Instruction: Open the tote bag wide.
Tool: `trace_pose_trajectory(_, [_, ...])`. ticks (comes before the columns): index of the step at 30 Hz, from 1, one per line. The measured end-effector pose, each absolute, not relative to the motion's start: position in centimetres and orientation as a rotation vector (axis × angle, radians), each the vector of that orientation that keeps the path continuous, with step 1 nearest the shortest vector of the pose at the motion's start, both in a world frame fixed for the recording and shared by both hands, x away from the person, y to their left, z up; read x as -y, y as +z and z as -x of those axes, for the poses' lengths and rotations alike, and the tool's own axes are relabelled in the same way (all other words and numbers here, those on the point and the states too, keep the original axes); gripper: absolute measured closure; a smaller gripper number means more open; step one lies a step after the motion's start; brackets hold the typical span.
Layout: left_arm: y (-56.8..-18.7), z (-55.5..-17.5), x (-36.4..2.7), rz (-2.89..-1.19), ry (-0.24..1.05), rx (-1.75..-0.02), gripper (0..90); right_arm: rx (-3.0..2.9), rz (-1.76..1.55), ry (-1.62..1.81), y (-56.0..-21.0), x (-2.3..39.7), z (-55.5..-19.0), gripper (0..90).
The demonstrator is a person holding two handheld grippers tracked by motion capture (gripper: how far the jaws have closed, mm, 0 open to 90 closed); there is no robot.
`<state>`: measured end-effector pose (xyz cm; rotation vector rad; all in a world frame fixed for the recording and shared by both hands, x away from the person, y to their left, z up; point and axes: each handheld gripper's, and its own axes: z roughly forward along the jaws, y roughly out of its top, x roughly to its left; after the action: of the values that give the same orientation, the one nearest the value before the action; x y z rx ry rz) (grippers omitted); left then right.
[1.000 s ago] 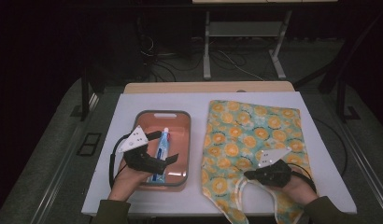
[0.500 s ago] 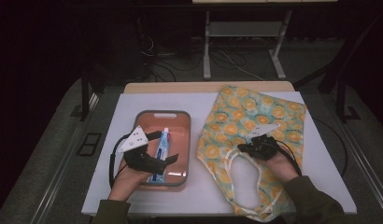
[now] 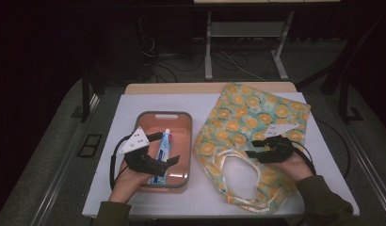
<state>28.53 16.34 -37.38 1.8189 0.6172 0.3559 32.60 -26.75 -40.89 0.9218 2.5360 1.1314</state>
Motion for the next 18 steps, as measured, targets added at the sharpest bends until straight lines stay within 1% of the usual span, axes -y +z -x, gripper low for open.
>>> trace_pose_trajectory(5, [-37.4, -28.5, -16.3, -1.819, 0.355, -0.617, 0.0, -2.562, -0.919, 1.101, -41.3, 29.5, -30.6, 40.8])
trace_pose_trajectory(9, [-37.4, -28.5, -16.3, -1.824, 0.358, -0.615, 0.0, -2.594, -0.901, 1.055, -42.0, 31.3, -28.7, 40.7])
trace_pose_trajectory(14, [-37.4, -28.5, -16.3, -1.825, 0.360, -0.617, 0.0, -2.624, -0.911, 1.015, -43.1, 32.9, -27.6, 46.9])
trace_pose_trajectory(17, [-37.4, -28.5, -16.2, -1.826, 0.360, -0.617, 0.0, -2.664, -0.896, 0.989, -43.8, 32.9, -27.9, 57.2])
trace_pose_trajectory(18, [-37.4, -28.5, -16.2, -1.825, 0.359, -0.618, 0.0, -2.678, -0.889, 0.976, -44.0, 32.8, -28.0, 63.1])
